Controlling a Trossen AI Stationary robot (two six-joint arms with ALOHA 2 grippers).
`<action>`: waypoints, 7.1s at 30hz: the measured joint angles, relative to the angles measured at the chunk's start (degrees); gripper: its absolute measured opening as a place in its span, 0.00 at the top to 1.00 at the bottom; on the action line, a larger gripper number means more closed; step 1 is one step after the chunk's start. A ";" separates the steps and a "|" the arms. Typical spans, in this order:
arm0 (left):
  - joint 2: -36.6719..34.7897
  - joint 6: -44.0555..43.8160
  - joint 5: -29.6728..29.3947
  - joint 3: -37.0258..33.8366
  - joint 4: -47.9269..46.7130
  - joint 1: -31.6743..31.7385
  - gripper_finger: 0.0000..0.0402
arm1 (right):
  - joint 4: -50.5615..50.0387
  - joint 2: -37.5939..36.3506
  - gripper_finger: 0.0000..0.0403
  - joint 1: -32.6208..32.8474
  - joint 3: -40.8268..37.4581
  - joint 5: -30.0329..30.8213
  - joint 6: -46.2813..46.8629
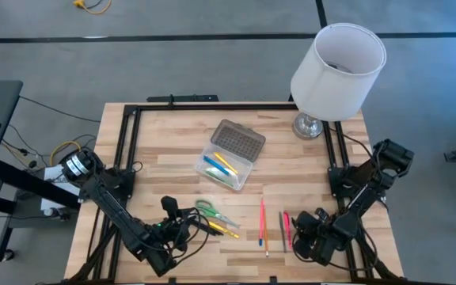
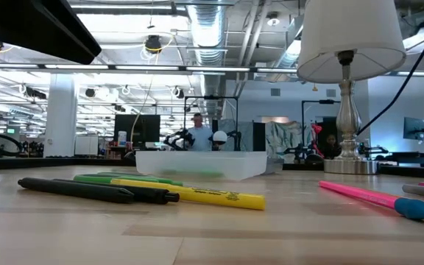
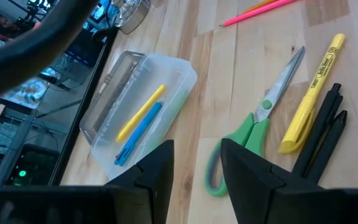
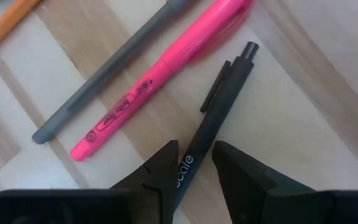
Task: Pick & place school supplies into a supply box
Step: Put the right black pen into the gray supply box, then put the yellow supply into the gray supply box
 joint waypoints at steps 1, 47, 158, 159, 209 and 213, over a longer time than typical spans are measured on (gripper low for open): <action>0.00 0.34 0.00 0.00 0.01 0.00 0.68 | -0.60 0.01 0.74 -0.06 0.03 -0.30 0.58; 0.00 3.39 -1.86 0.00 -0.39 0.48 0.68 | -15.61 0.48 0.96 -8.32 3.77 2.52 -9.81; 0.00 -1.01 18.38 -1.88 -4.62 6.16 0.68 | 20.60 1.86 0.72 -41.25 19.93 10.26 -92.28; 0.00 -2.07 20.91 -1.88 -4.70 6.16 0.68 | 19.69 1.53 0.72 -39.65 19.93 12.71 -92.06; 0.02 -58.76 63.18 -6.78 -4.90 -14.05 0.68 | 4.96 1.10 0.73 -19.85 19.93 43.77 -75.19; 0.02 -58.60 64.33 -8.75 -2.13 -14.05 0.68 | 4.96 1.10 0.73 -19.85 19.93 43.75 -75.19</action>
